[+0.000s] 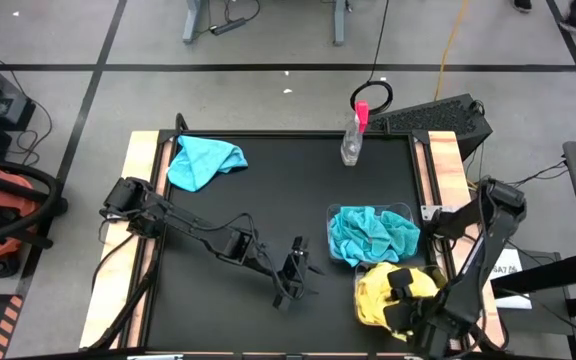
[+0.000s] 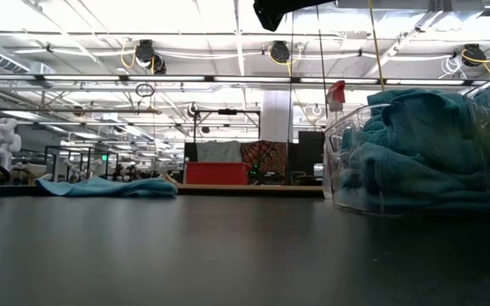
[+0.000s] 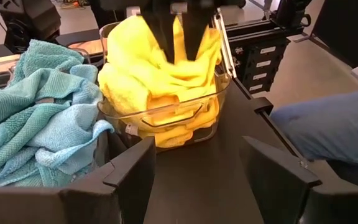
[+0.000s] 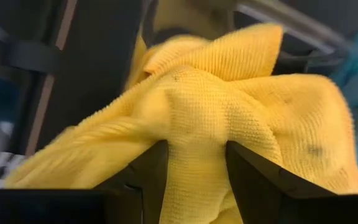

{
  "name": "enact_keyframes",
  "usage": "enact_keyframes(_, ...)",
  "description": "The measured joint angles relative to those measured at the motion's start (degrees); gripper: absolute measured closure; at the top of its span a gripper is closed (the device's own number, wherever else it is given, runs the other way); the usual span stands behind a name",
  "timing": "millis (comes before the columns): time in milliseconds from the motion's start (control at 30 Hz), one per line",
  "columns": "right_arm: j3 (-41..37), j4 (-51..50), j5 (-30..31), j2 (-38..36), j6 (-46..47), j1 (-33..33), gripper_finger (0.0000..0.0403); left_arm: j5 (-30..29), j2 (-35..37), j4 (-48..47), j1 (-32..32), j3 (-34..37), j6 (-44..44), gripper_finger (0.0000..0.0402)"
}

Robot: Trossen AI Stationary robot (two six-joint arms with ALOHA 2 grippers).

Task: Sort microfiber towel by color & place in baskets
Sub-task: Put the yellow towel into the bottom transparent bin, then put the blue towel into the top transparent bin

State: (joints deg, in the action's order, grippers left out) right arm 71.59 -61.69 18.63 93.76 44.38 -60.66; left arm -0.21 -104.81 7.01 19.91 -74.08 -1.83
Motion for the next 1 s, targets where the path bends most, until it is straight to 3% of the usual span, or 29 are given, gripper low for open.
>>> enact_keyframes(333,0.00,0.22,2.57,-11.18,0.50,-0.19,0.0246,-3.09,0.00,-1.50,-1.37,0.00,-0.62,0.0162)
enact_keyframes(633,0.00,0.17,11.30,-17.76,-1.19,-2.10,0.0246,-19.96,1.22,-17.74,-5.20,0.02,-1.47,0.0162)
enact_keyframes(833,0.00,0.17,17.04,-18.98,-1.38,-3.27,0.0246,-23.53,1.79,-27.13,-10.66,-0.02,1.82,0.0162)
enact_keyframes(1000,0.00,0.79,17.29,-18.42,-0.96,-3.26,0.0246,-24.13,1.79,-35.37,-16.65,0.18,4.66,0.0162)
